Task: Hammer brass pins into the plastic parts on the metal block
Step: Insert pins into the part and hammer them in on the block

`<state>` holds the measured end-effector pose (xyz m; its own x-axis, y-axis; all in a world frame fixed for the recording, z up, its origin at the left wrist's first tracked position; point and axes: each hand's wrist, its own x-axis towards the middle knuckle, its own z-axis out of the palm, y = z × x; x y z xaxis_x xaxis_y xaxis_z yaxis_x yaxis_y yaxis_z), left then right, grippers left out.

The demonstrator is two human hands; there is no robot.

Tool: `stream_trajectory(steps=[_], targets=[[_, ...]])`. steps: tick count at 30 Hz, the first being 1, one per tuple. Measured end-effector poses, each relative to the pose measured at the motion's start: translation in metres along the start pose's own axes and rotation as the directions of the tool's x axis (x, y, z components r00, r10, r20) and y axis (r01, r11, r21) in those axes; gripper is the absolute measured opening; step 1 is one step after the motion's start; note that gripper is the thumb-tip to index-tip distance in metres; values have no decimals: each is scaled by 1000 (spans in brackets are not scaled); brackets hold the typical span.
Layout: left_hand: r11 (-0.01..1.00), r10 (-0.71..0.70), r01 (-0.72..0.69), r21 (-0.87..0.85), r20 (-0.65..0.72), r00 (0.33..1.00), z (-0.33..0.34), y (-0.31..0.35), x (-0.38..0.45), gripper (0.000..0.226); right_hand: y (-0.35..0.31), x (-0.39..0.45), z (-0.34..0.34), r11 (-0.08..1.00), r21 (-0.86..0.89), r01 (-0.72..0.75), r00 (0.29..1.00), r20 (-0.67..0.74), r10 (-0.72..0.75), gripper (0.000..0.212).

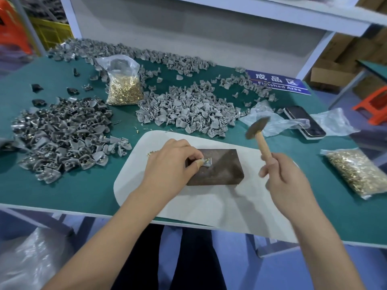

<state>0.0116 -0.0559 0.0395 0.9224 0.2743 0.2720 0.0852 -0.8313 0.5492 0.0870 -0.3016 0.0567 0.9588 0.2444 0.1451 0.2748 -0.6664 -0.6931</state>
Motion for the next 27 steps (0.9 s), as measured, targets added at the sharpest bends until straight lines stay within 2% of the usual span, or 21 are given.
stream_trajectory(steps=[1,2,5,7,10,15,19,20,23,27], targets=[[1000,-2,2,-4,-3,1000,0,-1,0,5,-7,-7,2,983,179,-51,998,55,41,28],[1000,-3,3,-9,-7,1000,0,-1,0,4,-12,-14,4,958,274,-85,991,124,52,29],[1000,-2,2,-21,-22,1000,0,-3,1,3,-16,-33,13,982,180,54,958,267,-102,27],[1000,7,-7,-11,-28,1000,0,-3,1,3,-17,-34,14,981,141,134,962,217,-163,31],[1000,11,-11,9,-35,999,0,-2,0,3,-22,-33,19,971,189,144,978,125,-170,33],[1000,18,-17,18,-44,999,-1,-2,1,3,-27,-37,18,981,99,165,968,176,-181,29],[1000,18,-17,22,-55,998,-1,-3,2,5,-37,-43,19,968,148,202,978,24,-208,31],[999,18,-17,27,-58,998,-1,-4,1,6,-39,-45,22,973,125,196,979,31,-201,34],[998,28,-25,49,-66,997,-2,-4,2,6,-39,-49,24,990,37,133,976,169,-138,40],[997,48,-45,55,-54,997,-5,-5,5,5,-41,-46,20,992,35,124,970,207,-129,23]])
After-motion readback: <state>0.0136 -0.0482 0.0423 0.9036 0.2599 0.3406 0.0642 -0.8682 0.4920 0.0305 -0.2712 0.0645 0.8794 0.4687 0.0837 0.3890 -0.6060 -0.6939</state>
